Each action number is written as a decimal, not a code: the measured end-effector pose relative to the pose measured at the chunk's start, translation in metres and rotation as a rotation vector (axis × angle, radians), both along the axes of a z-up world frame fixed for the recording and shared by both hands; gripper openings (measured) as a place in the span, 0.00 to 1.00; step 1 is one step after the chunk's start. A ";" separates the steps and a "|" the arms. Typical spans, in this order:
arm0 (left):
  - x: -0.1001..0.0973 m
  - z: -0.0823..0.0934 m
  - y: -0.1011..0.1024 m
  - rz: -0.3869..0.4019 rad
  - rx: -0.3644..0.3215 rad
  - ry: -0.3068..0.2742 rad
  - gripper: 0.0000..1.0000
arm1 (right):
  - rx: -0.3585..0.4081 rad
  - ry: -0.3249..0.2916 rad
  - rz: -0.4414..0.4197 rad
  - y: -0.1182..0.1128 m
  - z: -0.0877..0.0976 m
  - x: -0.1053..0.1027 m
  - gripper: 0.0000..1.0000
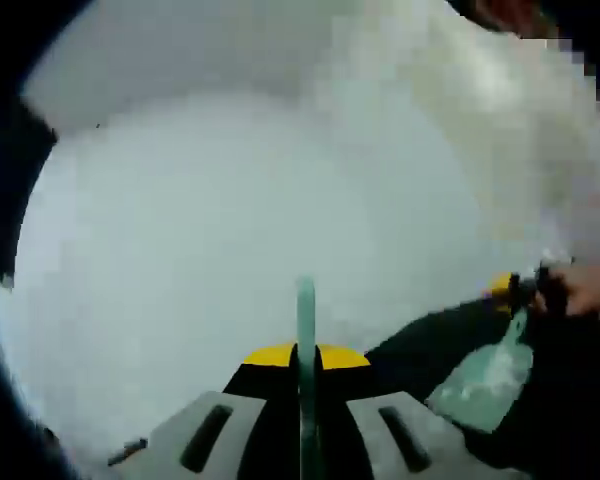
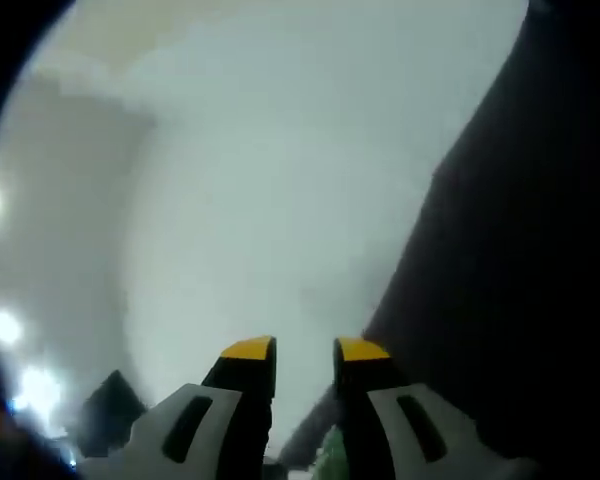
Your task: Pick up the broom and sweep the trash on the tabletop into the dustpan.
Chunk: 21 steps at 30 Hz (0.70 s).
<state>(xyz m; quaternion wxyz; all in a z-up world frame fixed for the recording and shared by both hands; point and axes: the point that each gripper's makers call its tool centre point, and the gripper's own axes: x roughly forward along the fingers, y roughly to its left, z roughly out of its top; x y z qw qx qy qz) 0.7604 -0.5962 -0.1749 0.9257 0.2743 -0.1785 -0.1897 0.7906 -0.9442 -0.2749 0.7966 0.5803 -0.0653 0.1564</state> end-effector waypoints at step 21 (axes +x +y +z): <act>0.009 -0.102 -0.043 -0.231 -0.323 0.593 0.21 | -0.104 0.070 -0.025 -0.007 -0.003 -0.012 0.25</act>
